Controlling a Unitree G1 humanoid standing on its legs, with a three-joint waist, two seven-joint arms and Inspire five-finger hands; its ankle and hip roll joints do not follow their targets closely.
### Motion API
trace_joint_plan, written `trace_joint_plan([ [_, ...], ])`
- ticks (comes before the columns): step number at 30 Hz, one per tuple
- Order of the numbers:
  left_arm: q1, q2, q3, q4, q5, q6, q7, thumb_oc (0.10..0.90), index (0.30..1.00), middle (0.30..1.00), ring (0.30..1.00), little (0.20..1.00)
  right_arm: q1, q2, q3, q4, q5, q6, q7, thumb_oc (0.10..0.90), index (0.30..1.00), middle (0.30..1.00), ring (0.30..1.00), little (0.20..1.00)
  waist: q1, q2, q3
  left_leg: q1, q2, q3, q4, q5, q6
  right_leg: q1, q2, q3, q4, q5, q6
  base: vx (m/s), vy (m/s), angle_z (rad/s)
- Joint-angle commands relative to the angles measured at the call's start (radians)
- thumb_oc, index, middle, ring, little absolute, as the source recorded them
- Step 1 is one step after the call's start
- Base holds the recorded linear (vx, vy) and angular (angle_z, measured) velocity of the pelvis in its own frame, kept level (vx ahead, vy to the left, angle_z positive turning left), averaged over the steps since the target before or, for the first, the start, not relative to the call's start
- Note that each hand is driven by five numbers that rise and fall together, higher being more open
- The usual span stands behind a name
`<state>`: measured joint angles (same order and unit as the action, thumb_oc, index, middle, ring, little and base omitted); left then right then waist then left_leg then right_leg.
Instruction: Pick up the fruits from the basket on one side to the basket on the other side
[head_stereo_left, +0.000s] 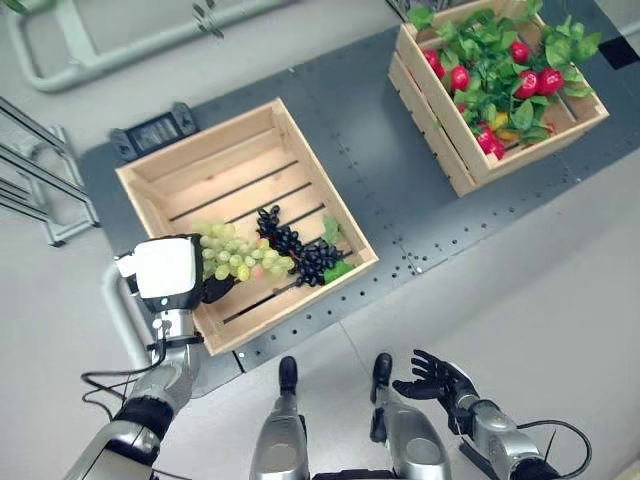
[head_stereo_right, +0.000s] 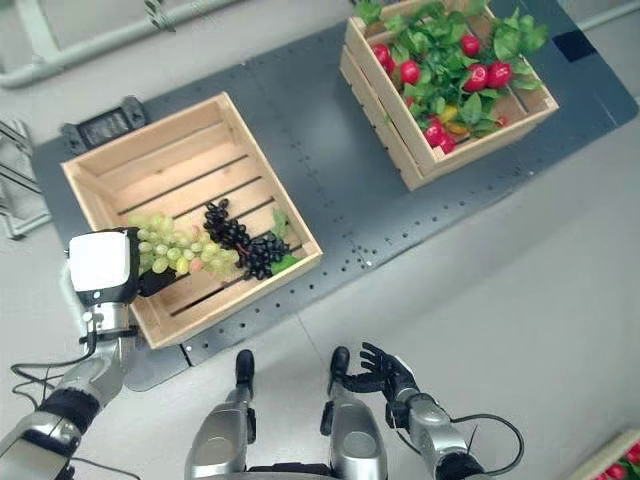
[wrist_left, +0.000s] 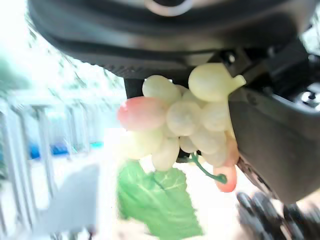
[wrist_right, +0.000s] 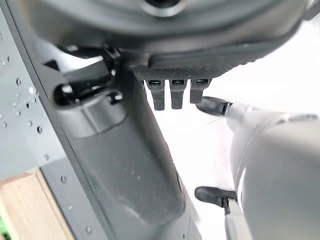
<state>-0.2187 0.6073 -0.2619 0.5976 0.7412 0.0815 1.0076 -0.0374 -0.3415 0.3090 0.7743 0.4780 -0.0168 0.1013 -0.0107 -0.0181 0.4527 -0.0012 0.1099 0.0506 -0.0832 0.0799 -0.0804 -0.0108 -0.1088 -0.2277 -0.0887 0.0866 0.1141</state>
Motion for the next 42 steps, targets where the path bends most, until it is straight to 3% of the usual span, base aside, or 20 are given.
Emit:
trace_joint_plan([
  [1,-0.028,0.031,0.061,-0.046,0.016,-0.025,0.172,0.4,0.3,0.3,0.3,0.3,0.094,-0.022,-0.035,-0.023,-0.032,-0.012,-0.037,0.8,0.9,0.9,0.9,0.9,0.014,-0.016,-0.168,-0.009,-0.07,0.01,0.053,-0.087,0.015,-0.023,-0.019,0.031,0.087,-0.072,0.007,0.08,-0.043,0.18],
  [7,0.104,0.04,0.183,-0.244,0.053,-0.056,0.14,0.4,0.3,0.3,0.3,0.3,0.16,-0.003,-0.102,-0.091,-0.01,-0.031,-0.063,0.8,0.9,0.9,0.9,0.9,0.029,-0.014,-0.25,0.057,-0.063,0.009,0.009,-0.086,0.008,0.051,-0.021,0.016,0.045,-0.066,0.011,0.08,-0.043,0.05],
  [10,0.14,0.049,0.213,-0.296,0.072,-0.07,0.129,0.4,0.3,0.3,0.3,0.3,0.184,-0.013,-0.134,-0.159,0.03,-0.046,-0.064,0.8,0.9,0.9,0.9,0.9,0.028,-0.015,-0.264,0.07,-0.06,0.009,0.0,-0.086,0.007,0.066,-0.023,0.013,0.035,-0.061,0.015,0.04,-0.039,0.0],
  [12,0.204,0.062,0.258,-0.371,0.101,-0.093,0.112,0.4,0.3,0.3,0.3,0.3,0.226,-0.03,-0.191,-0.344,0.091,-0.047,-0.045,0.8,0.9,0.9,0.9,0.9,0.021,-0.021,-0.278,0.083,-0.055,0.015,-0.004,-0.09,0.008,0.079,-0.027,0.014,0.021,-0.052,0.019,0.03,-0.061,-0.01],
  [16,0.261,0.091,0.295,-0.417,0.155,-0.135,0.093,0.4,0.3,0.3,0.3,0.3,0.26,-0.069,-0.252,-0.534,0.13,-0.106,0.043,0.8,0.9,0.9,0.9,0.9,0.013,-0.027,-0.292,0.101,-0.051,0.027,-0.004,-0.098,0.011,0.091,-0.031,0.015,0.013,-0.049,0.025,0.02,-0.047,-0.04],
  [18,0.276,0.127,0.306,-0.438,0.197,-0.163,0.077,0.4,0.3,0.3,0.3,0.3,0.26,-0.105,-0.289,-0.667,0.157,-0.102,0.113,0.8,0.9,0.9,0.9,0.9,0.007,-0.032,-0.301,0.111,-0.048,0.037,-0.004,-0.104,0.012,0.095,-0.033,0.018,0.014,-0.052,0.031,0.03,-0.057,-0.04],
  [22,0.256,0.193,0.296,-0.453,0.299,-0.206,0.055,0.4,0.3,0.3,0.3,0.3,0.228,-0.171,-0.329,-0.799,0.213,-0.028,0.202,0.8,0.9,0.9,0.9,0.9,0.002,-0.035,-0.314,0.125,-0.048,0.044,-0.004,-0.113,0.015,0.104,-0.034,0.019,0.009,-0.053,0.036,0.03,-0.032,-0.05],
  [25,0.174,0.278,0.226,-0.502,0.376,-0.235,-0.008,0.4,0.3,0.3,0.3,0.3,0.136,-0.238,-0.315,-0.891,0.294,0.078,0.249,0.8,0.9,0.9,0.9,0.9,0.006,-0.031,-0.328,0.132,-0.05,0.04,-0.004,-0.118,0.016,0.108,-0.037,0.018,0.01,-0.05,0.041,0.04,-0.019,0.01],
  [26,0.163,0.286,0.218,-0.502,0.388,-0.24,-0.012,0.4,0.3,0.3,0.3,0.3,0.126,-0.241,-0.31,-0.891,0.301,0.085,0.255,0.8,0.9,0.9,0.9,0.9,0.007,-0.03,-0.329,0.133,-0.051,0.04,-0.004,-0.118,0.017,0.109,-0.038,0.017,0.01,-0.05,0.042,0.05,-0.012,0.02],
  [31,-0.032,0.391,0.041,-0.57,0.447,-0.243,-0.121,0.4,0.3,0.3,0.3,0.3,0.012,-0.291,-0.211,-0.945,0.437,0.205,0.261,0.8,0.9,0.9,0.9,0.9,0.013,-0.021,-0.353,0.139,-0.052,0.036,-0.004,-0.125,0.019,0.117,-0.045,0.009,0.003,-0.044,0.05,0.03,-0.01,0.05],
  [38,-0.204,0.417,-0.116,-0.701,0.443,-0.225,-0.282,0.4,0.3,0.3,0.3,0.3,-0.044,-0.265,-0.091,-0.956,0.667,0.335,0.215,0.8,0.9,0.9,0.9,0.9,0.018,-0.015,-0.377,0.147,-0.053,0.038,-0.004,-0.13,0.019,0.121,-0.051,-0.001,0.003,-0.044,0.058,0.02,-0.01,0.05],
  [42,-0.241,0.389,-0.153,-0.73,0.44,-0.22,-0.299,0.4,0.3,0.3,0.3,0.3,-0.064,-0.238,-0.019,-0.96,0.737,0.403,0.211,0.8,0.9,0.9,0.9,0.9,0.025,-0.018,-0.384,0.151,-0.053,0.038,-0.004,-0.135,0.02,0.125,-0.051,-0.002,0.003,-0.046,0.059,0.0,0.0,0.0],
])
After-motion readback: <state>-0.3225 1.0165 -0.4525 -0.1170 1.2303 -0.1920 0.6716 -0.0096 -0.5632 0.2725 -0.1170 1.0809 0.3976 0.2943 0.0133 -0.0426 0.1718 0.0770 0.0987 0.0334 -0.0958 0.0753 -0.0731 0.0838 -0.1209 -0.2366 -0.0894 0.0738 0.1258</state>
